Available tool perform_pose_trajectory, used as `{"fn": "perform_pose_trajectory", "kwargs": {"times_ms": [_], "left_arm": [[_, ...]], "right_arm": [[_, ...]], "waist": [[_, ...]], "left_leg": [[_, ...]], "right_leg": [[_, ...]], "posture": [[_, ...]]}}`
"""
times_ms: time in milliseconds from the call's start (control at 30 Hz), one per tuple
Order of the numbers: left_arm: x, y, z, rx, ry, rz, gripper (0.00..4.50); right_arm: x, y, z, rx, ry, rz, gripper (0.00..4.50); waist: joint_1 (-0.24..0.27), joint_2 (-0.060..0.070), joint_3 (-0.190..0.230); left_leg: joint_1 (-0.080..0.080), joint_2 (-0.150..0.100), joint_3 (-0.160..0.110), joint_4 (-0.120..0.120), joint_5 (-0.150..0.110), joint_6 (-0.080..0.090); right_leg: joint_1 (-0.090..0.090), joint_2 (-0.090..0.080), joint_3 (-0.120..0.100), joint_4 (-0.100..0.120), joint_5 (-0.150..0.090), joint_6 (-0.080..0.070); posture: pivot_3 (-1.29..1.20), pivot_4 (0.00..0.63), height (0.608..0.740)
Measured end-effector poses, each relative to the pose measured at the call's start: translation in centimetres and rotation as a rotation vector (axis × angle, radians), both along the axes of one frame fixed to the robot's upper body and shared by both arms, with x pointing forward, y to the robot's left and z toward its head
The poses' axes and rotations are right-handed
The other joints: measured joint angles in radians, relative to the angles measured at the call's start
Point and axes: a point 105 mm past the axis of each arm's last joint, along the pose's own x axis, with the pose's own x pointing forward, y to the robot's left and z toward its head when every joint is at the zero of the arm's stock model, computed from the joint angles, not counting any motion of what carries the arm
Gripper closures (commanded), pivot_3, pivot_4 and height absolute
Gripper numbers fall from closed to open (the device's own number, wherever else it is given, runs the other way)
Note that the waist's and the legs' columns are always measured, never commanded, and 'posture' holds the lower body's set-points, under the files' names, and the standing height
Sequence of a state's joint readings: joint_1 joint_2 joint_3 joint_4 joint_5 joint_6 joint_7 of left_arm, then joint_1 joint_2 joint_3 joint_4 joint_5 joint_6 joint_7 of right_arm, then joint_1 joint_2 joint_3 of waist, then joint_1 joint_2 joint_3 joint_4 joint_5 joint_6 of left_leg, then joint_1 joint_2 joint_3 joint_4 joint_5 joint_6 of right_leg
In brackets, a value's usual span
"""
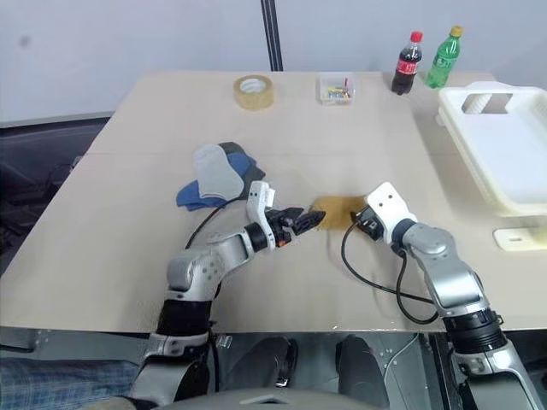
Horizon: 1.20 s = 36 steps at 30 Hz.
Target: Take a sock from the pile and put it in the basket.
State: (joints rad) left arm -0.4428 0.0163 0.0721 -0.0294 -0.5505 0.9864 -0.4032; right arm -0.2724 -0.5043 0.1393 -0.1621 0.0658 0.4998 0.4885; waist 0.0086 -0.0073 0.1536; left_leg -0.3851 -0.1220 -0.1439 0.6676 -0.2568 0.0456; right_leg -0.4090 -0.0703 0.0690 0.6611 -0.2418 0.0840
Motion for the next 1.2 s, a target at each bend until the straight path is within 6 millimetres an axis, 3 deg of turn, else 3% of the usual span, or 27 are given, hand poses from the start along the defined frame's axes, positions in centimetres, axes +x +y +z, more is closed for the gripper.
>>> {"fn": "perform_pose_trajectory", "kwargs": {"times_ms": [200, 500, 733, 1200], "left_arm": [[1.4, -1.1, 0.8, -0.011, 0.125, -0.086, 0.07], [-0.5, -3.3, 1.4, -0.217, 0.308, -0.263, 0.07], [1.0, -2.7, 4.8, -0.439, 0.219, -0.211, 0.07], [0.6, -3.4, 5.5, -0.497, 0.168, -0.222, 0.07]], "right_arm": [[0.1, 0.0, 0.0, -0.019, -0.014, -0.007, 1.52], [0.2, 0.5, 0.1, -0.014, -0.033, -0.009, 1.52], [0.2, 0.6, 0.1, -0.025, -0.045, -0.004, 1.52], [0.2, 0.8, 0.4, -0.021, -0.038, 0.012, 1.52]], "waist": [[0.003, -0.001, -0.001], [-0.005, -0.002, 0.000], [-0.012, -0.002, 0.000], [-0.019, -0.002, 0.000]], "left_leg": [[0.002, -0.001, 0.000, 0.000, 0.001, -0.002], [-0.001, -0.001, -0.001, -0.001, 0.001, -0.002], [-0.002, -0.001, 0.000, -0.001, 0.001, -0.002], [-0.003, -0.001, 0.000, -0.001, 0.001, -0.002]], "right_leg": [[0.002, 0.001, 0.000, 0.000, 0.000, 0.000], [-0.001, 0.000, 0.000, 0.000, 0.000, 0.000], [-0.002, -0.001, 0.000, -0.001, 0.000, 0.000], [-0.002, 0.000, 0.000, -0.001, 0.000, 0.000]], "posture": [[0.00, 0.150, 0.739], [0.00, 0.150, 0.739], [0.00, 0.150, 0.739], [0.00, 0.150, 0.739]]}}
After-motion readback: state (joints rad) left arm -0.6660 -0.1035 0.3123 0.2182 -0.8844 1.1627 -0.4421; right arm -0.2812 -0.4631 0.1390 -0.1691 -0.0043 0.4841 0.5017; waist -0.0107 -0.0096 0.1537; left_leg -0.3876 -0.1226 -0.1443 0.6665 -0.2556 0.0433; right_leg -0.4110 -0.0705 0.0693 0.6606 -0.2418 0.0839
